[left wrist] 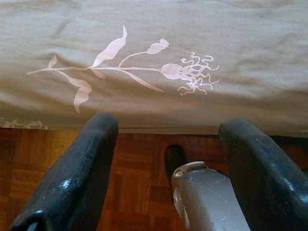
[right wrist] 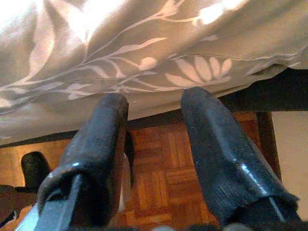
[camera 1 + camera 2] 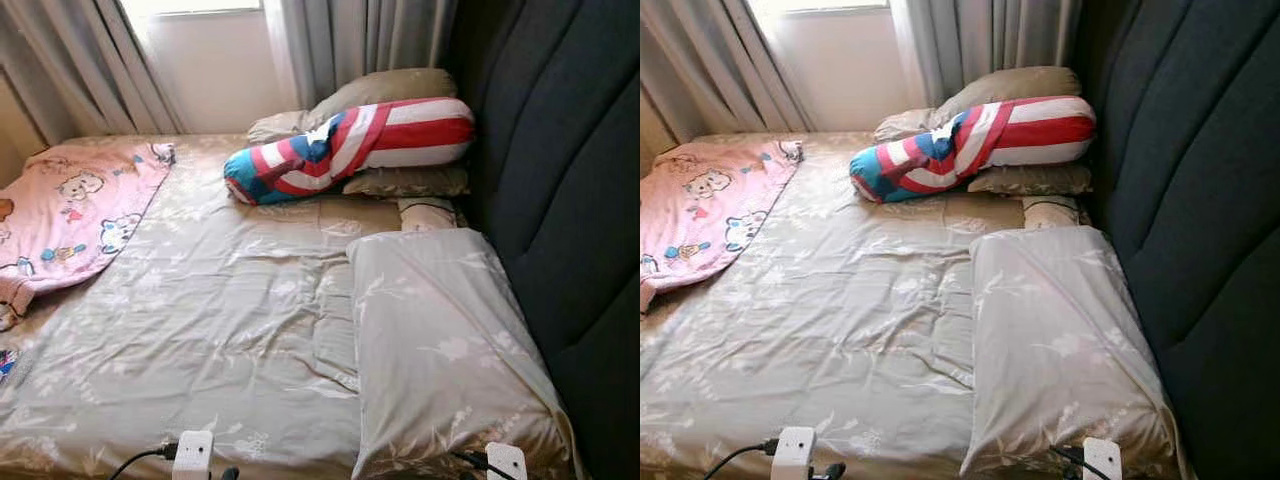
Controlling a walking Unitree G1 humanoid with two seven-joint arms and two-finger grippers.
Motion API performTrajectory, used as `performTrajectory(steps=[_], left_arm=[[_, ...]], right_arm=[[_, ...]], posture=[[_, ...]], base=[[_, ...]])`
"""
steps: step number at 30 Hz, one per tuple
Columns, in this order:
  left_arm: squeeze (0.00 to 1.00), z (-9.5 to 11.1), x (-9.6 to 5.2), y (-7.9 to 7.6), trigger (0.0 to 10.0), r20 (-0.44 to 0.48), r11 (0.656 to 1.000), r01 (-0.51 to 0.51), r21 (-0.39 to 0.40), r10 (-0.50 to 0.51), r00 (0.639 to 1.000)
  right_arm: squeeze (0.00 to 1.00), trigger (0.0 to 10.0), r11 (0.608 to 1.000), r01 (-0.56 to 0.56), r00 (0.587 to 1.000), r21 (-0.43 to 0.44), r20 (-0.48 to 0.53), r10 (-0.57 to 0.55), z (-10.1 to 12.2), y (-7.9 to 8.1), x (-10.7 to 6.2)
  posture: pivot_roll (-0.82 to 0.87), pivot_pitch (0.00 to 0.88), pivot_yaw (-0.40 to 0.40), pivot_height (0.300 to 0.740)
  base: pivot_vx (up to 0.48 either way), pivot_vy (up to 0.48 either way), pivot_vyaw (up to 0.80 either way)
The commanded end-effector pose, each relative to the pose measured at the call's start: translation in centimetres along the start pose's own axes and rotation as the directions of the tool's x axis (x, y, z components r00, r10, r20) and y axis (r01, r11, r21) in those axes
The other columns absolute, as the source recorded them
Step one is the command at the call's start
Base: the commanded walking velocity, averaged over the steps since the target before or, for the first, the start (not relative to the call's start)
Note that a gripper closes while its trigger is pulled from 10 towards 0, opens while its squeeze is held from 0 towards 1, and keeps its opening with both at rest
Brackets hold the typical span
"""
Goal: Clean up the room
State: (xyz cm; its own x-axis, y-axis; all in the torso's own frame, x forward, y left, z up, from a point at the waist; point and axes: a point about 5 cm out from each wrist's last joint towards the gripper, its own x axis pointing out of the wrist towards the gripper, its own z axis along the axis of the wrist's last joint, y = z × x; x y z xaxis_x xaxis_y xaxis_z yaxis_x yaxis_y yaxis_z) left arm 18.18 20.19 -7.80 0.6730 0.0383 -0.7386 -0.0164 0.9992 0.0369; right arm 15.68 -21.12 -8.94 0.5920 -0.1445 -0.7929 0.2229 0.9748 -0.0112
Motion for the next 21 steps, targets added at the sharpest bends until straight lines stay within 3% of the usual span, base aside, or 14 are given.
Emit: performTrajectory(steps=[1, 6, 7, 8, 9, 21], left_arm=[[0.00, -0.4, -0.1, 0.1, 10.0, -0.014, 1.000, -0.009, 0.009, 0.009, 1.000], [0.00, -0.7, -0.2, 0.4, 10.0, -0.025, 1.000, -0.022, 0.004, 0.022, 0.999], [0.00, -0.7, -0.2, 0.5, 10.0, -0.029, 1.000, -0.026, 0.003, 0.026, 0.999], [0.00, -0.7, -0.2, 0.5, 10.0, -0.029, 1.000, -0.026, 0.003, 0.026, 0.999], [0.00, -0.7, -0.2, 0.5, 10.0, -0.029, 1.000, -0.025, 0.003, 0.025, 0.999], [0.00, -0.6, -0.1, -0.2, 10.0, -0.017, 1.000, -0.016, -0.018, 0.015, 1.000]], right_arm=[[1.00, 10.0, 1.000, -0.005, 0.999, -0.004, -0.036, 0.005, -0.8, 0.3, -0.1], [1.00, 10.0, 1.000, 0.005, 0.999, -0.019, -0.050, -0.006, -1.2, 0.4, -0.2], [0.82, 10.0, 1.000, -0.005, 0.998, -0.020, -0.058, 0.003, -1.3, 0.5, -0.2], [0.82, 10.0, 1.000, -0.005, 0.998, -0.020, -0.058, 0.003, -1.3, 0.5, -0.2], [0.00, 10.0, 1.000, -0.018, 0.998, -0.025, -0.062, 0.016, -1.3, 0.7, -0.2], [0.00, 10.0, 0.998, -0.050, 0.998, -0.044, -0.042, 0.048, -0.2, 1.7, 0.2]], posture=[[-0.06, 0.000, 0.033, 0.740], [-0.06, 0.000, 0.032, 0.740], [-0.06, 0.000, 0.033, 0.740], [-0.06, 0.000, 0.033, 0.740], [-0.06, 0.000, 0.034, 0.740], [-0.07, 0.000, 0.029, 0.740]], base=[[0.000, 0.000, 0.00], [0.000, 0.000, 0.00], [0.000, 0.000, 0.00], [0.000, 0.000, 0.00], [0.000, 0.000, 0.00], [0.000, 0.000, 0.00]])
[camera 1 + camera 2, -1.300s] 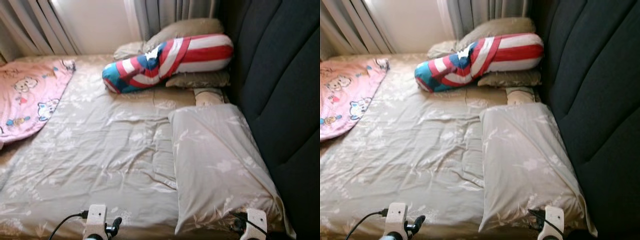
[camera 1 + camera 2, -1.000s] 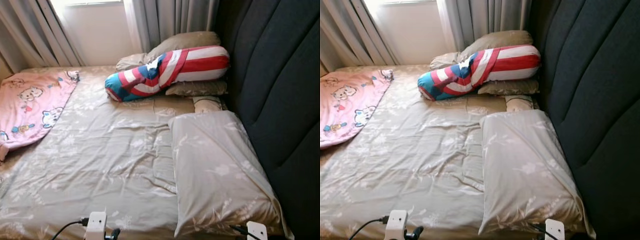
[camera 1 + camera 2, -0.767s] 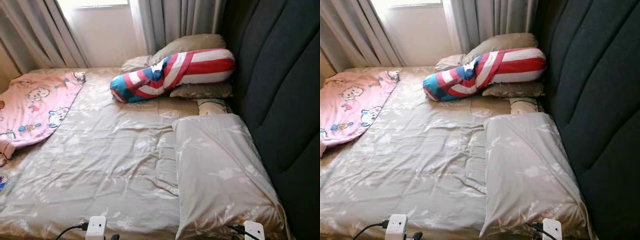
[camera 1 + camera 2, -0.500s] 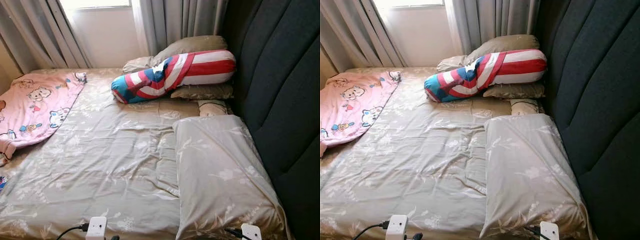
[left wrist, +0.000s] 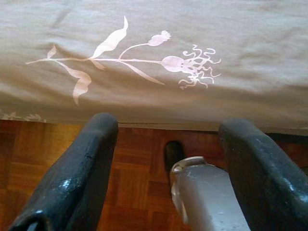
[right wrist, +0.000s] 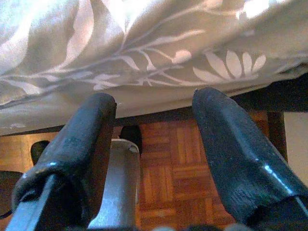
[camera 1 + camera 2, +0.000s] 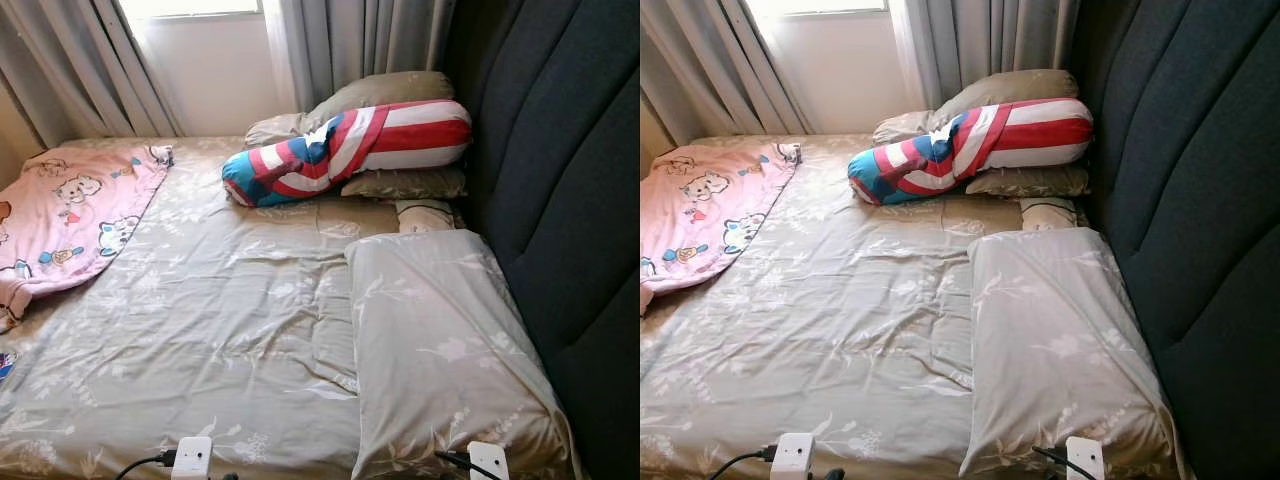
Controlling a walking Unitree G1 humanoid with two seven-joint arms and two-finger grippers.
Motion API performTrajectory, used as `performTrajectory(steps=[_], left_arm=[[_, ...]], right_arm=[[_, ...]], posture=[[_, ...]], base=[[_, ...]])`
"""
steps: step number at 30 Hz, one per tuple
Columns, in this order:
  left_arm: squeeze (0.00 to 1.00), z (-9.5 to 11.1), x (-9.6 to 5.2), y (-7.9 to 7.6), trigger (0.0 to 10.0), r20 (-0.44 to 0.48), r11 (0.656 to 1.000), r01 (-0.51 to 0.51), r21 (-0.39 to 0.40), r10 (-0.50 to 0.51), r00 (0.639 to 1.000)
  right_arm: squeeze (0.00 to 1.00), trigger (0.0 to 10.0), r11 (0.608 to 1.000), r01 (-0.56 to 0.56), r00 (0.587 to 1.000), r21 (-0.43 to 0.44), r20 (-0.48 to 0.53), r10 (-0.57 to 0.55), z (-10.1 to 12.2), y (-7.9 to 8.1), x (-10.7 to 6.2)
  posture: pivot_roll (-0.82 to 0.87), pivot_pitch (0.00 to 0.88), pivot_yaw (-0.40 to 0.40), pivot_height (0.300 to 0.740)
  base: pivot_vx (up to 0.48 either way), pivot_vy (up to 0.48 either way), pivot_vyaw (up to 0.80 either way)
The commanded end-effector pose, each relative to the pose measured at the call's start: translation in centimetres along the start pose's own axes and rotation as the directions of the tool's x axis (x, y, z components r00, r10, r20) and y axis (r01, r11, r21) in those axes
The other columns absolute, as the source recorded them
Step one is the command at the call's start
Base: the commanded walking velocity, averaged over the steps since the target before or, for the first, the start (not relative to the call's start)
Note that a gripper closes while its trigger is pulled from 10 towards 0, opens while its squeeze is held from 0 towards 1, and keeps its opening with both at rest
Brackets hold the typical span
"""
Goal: Clean up the room
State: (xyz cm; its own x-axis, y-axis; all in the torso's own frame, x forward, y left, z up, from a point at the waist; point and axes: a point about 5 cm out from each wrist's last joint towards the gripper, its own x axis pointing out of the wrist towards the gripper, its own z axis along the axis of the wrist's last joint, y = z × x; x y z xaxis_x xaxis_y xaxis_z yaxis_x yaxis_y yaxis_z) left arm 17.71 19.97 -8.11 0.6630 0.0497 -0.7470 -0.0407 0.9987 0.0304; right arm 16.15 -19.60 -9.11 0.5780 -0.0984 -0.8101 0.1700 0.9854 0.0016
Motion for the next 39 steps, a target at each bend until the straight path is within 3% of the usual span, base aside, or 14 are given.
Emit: performTrajectory(steps=[1, 5, 13, 26, 39], left_arm=[[0.00, 0.21, 0.07, -0.13, 10.0, 0.008, 1.000, -0.003, 0.000, 0.003, 1.000], [0.00, 0.47, 0.13, -0.12, 10.0, 0.019, 1.000, -0.011, -0.010, 0.011, 1.000], [0.00, -0.02, -0.02, 0.29, 10.0, -0.001, 1.000, -0.019, -0.008, 0.019, 1.000], [0.00, -0.15, -0.06, 0.43, 10.0, -0.007, 1.000, -0.022, -0.015, 0.022, 1.000], [0.00, -0.14, -0.05, 0.37, 10.0, -0.006, 0.999, -0.026, -0.019, 0.026, 1.000]], right_arm=[[0.00, 10.0, 1.000, 0.001, 1.000, -0.026, -0.018, -0.002, -0.15, -0.03, 0.00], [0.00, 10.0, 0.999, 0.013, 1.000, -0.053, -0.009, -0.014, 0.09, -0.23, 0.03], [0.00, 10.0, 0.998, -0.003, 1.000, -0.059, -0.030, 0.002, -0.38, 0.09, -0.03], [0.00, 10.0, 0.999, -0.008, 0.999, -0.034, -0.039, 0.007, -0.78, 0.19, -0.11], [0.00, 10.0, 0.998, -0.023, 1.000, -0.066, -0.016, 0.022, -0.33, 0.53, -0.03]], posture=[[-0.07, 0.000, 0.023, 0.740], [-0.06, 0.007, 0.015, 0.740], [-0.06, 0.040, 0.016, 0.740], [-0.06, 0.065, 0.020, 0.740], [-0.05, 0.081, 0.020, 0.740]], base=[[0.000, 0.000, 0.00], [0.000, 0.000, 0.00], [0.000, 0.000, 0.76], [0.000, 0.000, 0.00], [0.000, 0.076, 0.03]])
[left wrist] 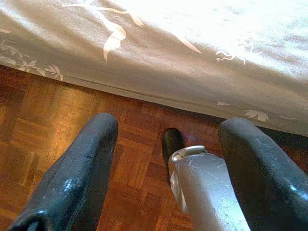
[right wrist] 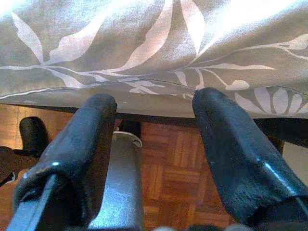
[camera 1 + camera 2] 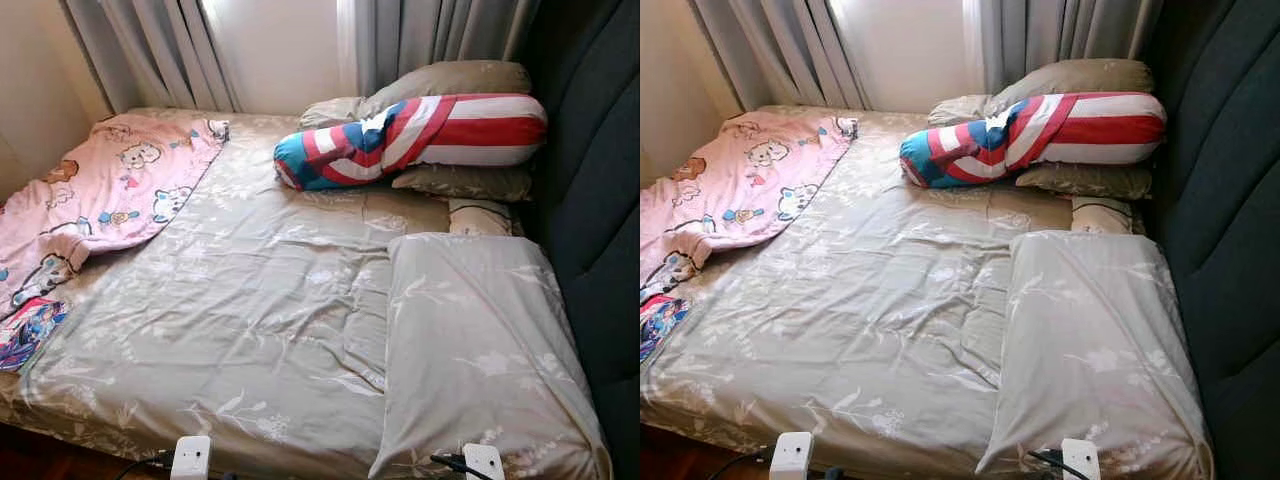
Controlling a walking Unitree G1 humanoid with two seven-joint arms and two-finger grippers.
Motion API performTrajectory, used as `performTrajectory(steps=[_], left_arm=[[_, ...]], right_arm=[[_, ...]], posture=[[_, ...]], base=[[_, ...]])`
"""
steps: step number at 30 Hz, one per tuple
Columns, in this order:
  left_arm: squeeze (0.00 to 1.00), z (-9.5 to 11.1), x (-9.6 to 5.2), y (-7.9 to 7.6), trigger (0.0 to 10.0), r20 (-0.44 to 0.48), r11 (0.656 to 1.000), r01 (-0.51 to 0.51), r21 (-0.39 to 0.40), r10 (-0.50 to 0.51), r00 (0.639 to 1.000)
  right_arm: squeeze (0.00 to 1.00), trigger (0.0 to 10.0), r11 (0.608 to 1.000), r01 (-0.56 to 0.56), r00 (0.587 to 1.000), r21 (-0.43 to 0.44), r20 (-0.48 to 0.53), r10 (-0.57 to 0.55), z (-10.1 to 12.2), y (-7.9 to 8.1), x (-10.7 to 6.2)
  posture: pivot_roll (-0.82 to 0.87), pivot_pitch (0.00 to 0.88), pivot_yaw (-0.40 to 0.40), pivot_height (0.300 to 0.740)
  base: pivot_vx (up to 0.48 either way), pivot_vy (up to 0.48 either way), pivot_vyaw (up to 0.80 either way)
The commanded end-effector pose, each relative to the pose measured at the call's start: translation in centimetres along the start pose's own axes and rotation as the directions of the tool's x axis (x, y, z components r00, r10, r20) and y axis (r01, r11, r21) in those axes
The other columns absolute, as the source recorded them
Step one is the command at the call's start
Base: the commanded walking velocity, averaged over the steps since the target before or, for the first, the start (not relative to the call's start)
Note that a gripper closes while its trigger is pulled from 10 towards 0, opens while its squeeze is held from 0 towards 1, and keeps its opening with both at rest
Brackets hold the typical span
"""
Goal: Clean up the room
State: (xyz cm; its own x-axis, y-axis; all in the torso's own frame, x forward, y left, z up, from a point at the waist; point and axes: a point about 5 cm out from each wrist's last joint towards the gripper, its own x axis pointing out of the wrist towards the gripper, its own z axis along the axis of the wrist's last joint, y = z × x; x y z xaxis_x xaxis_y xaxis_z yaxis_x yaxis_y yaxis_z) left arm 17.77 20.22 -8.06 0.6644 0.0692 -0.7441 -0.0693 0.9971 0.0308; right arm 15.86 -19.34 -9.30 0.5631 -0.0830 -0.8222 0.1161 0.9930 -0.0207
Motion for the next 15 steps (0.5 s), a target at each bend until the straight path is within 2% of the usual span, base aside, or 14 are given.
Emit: performTrajectory(steps=[1, 4, 5, 15], left_arm=[[0.00, -0.20, -0.05, 0.13, 10.0, -0.009, 1.000, -0.007, 0.001, 0.007, 1.000], [0.00, -0.18, -0.04, 0.11, 10.0, -0.008, 1.000, -0.007, 0.001, 0.007, 1.000], [0.00, -0.16, -0.04, 0.10, 10.0, -0.008, 1.000, -0.008, 0.001, 0.008, 1.000], [0.00, -0.11, -0.02, 0.08, 10.0, -0.007, 1.000, -0.009, -0.003, 0.009, 1.000]], right_arm=[[0.00, 10.0, 1.000, -0.011, 1.000, -0.009, 0.009, 0.011, 0.13, 0.39, 0.03], [0.00, 10.0, 1.000, -0.013, 1.000, 0.001, 0.010, 0.013, 0.16, 0.48, 0.05], [0.00, 10.0, 1.000, -0.005, 1.000, 0.023, 0.009, 0.005, 0.16, 0.44, 0.05], [0.00, 10.0, 1.000, -0.014, 1.000, 0.022, 0.009, 0.014, 0.20, 0.66, 0.08]], posture=[[-0.05, 0.081, 0.019, 0.740], [-0.05, 0.080, 0.019, 0.740], [-0.05, 0.081, 0.020, 0.740], [-0.05, 0.081, 0.020, 0.740]], base=[[0.000, 0.247, 0.80], [0.000, 0.247, 0.69], [0.000, 0.274, 0.00], [0.000, 0.280, 0.00]])
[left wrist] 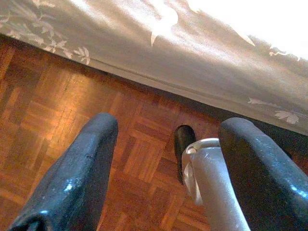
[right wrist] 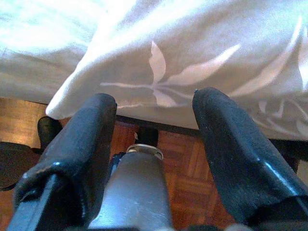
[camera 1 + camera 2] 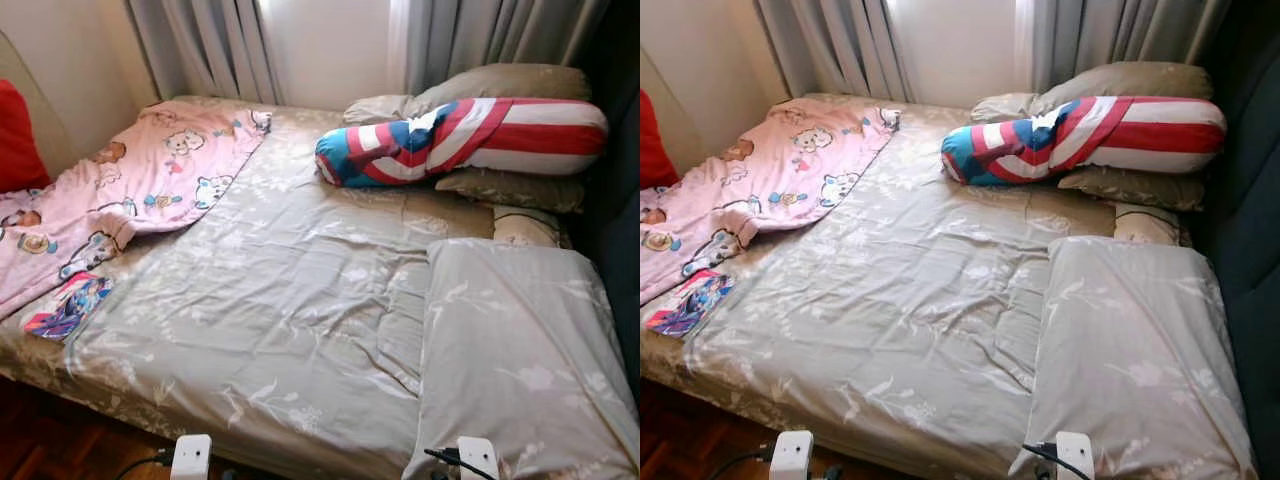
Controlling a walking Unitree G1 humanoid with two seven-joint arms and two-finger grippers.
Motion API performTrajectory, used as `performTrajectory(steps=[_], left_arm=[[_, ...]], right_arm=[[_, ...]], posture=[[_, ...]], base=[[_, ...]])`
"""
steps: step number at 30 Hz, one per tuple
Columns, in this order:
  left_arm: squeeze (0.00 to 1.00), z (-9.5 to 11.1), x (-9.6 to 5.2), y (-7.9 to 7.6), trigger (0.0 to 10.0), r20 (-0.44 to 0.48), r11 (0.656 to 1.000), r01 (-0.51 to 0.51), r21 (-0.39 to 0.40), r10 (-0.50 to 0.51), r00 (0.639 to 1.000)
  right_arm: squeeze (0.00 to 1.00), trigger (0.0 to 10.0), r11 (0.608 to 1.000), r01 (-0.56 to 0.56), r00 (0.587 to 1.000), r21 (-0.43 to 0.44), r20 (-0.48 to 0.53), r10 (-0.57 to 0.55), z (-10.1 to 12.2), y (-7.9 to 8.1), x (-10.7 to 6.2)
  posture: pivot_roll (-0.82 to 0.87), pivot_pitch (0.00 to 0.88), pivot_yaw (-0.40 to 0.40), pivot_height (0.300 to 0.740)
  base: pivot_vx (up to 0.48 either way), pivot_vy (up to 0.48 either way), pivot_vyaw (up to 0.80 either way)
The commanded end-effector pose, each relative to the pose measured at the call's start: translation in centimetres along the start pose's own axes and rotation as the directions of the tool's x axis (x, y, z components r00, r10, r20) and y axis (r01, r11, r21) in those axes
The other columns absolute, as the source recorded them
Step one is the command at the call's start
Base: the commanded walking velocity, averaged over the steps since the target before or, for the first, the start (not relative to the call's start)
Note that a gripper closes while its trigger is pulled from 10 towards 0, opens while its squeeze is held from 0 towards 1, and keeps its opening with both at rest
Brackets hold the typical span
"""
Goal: Clean up the room
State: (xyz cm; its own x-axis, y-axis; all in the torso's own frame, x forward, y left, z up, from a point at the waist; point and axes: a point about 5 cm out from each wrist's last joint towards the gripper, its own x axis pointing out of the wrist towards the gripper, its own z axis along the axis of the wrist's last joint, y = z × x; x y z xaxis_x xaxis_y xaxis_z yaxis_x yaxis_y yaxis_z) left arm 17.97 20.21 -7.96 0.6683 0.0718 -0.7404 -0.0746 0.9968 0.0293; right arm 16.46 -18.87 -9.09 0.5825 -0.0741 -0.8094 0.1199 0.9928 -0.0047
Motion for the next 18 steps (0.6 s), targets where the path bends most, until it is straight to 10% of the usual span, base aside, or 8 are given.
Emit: performTrajectory(steps=[1, 18], left_arm=[[0.00, -0.32, -0.08, 0.11, 10.0, -0.013, 1.000, -0.007, 0.002, 0.007, 1.000], [0.00, -0.42, -0.11, 0.10, 10.0, -0.016, 1.000, -0.013, 0.002, 0.013, 1.000]], right_arm=[[0.00, 10.0, 1.000, -0.002, 1.000, 0.009, -0.014, 0.003, -0.37, 0.12, -0.06], [0.00, 10.0, 1.000, -0.014, 1.000, 0.004, -0.023, 0.014, -0.43, 0.18, -0.05]], posture=[[-0.05, 0.081, 0.020, 0.740], [-0.05, 0.079, 0.019, 0.740]], base=[[0.000, 0.300, 0.00], [0.000, 0.105, 0.00]])
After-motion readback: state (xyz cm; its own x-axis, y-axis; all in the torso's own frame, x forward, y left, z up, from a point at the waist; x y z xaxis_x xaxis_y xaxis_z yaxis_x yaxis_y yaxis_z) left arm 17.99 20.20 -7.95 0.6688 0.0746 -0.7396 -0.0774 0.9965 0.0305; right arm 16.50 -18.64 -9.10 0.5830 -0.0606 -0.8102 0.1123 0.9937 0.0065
